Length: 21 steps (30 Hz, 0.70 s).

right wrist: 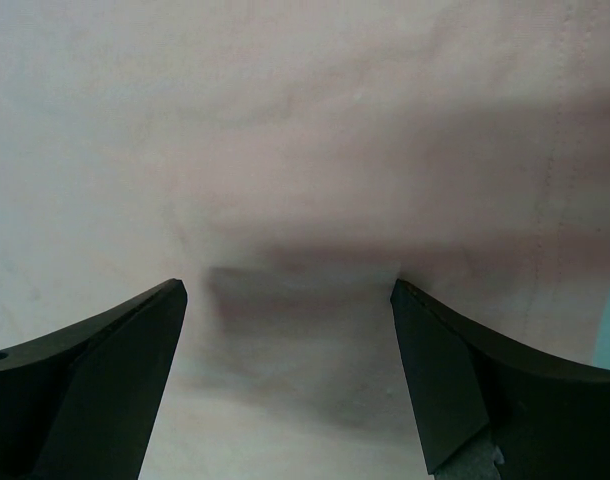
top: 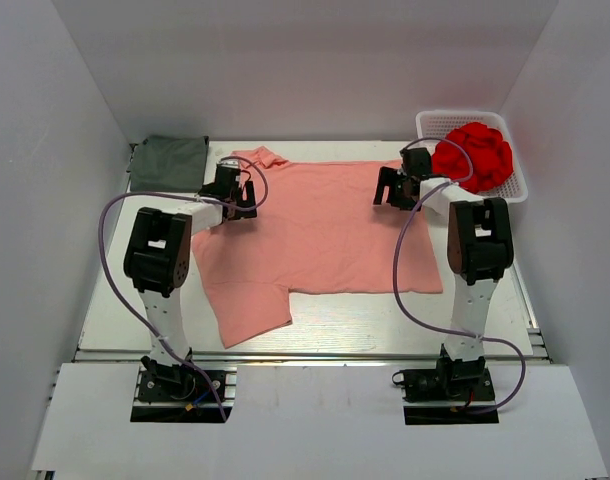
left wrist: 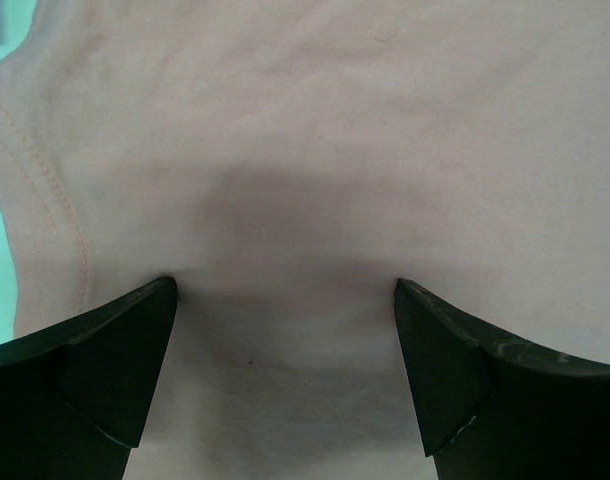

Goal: Fold and stack the t-shirts
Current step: Flatten out the tshirt

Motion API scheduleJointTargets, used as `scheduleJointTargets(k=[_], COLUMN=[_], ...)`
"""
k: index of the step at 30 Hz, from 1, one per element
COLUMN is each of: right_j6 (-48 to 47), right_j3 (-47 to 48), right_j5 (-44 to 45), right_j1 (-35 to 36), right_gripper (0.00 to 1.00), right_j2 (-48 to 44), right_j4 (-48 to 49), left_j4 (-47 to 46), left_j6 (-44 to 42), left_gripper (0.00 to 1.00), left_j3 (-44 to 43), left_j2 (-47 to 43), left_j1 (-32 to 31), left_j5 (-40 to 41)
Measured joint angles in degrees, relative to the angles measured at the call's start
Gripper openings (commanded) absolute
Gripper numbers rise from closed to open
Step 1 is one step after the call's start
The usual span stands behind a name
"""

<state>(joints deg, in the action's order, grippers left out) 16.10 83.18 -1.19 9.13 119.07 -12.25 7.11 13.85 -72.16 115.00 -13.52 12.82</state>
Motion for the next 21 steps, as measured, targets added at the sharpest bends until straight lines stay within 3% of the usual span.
scheduleJointTargets(k=[6,12,16,21], right_j6=[-4.50,-7.34,-7.41,-5.03], right_j3=[5.18,4.83,-1.05,-12.74], right_j5=[2.10,-2.40,-5.73,-7.41], right_j1=[-0.15,0.07,0.74,2.29], right_gripper=[0.89,0.89,0.89,0.89], right_j2=[3.23,1.64,-6.51,-23.12], right_j4=[-1.99,-2.97,-1.70,3.06], left_j4=[1.27,3.32,6.01,9.25], left_j6=[-3.21,-4.42,-2.71,4.02], left_gripper=[1.00,1.00,1.00,1.00], left_j3=[-3.85,-4.35,-1.33,7.63], left_j2=[2.08,0.24,-8.24,-25.38], left_j1=[0.07,0.04,-0.50,-0.83], left_j5=[-3.45,-8.07,-9.46,-12.48])
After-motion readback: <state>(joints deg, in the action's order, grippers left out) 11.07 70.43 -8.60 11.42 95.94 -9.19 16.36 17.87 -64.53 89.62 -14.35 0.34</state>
